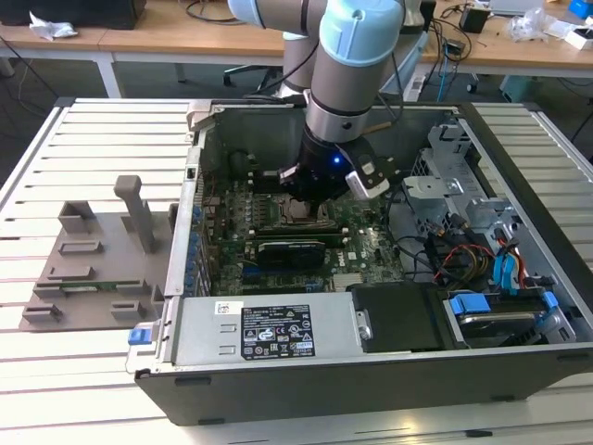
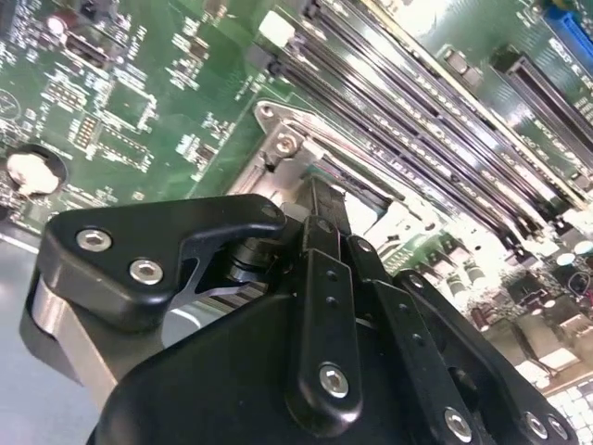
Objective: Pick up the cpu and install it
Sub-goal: 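Install the second cpu locking lever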
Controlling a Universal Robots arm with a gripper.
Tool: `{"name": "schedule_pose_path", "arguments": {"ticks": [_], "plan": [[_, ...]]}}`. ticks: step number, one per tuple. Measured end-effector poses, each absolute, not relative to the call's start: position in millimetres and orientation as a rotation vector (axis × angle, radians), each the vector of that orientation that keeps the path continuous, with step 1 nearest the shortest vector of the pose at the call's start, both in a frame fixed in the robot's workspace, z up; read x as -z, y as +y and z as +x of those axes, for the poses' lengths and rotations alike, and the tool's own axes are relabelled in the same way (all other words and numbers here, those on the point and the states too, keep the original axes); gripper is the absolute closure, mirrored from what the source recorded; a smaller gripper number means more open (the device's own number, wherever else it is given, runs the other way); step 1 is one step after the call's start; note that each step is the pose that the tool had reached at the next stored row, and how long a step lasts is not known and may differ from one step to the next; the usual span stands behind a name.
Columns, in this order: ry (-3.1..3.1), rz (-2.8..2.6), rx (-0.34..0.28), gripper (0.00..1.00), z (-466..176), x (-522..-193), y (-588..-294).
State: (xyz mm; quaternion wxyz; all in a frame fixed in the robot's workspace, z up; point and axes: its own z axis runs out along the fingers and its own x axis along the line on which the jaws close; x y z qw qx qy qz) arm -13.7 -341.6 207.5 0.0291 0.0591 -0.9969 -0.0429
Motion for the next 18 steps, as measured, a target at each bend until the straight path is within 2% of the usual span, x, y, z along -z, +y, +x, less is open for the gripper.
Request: {"name": "schedule_pose_path", "arguments": {"ticks": [11, 18], "plan": [[-3.063, 0.181, 0.126, 0.89, -2, -208, -340], [-3.063, 0.181, 0.113, 0.89, -1, -226, -338]]}}
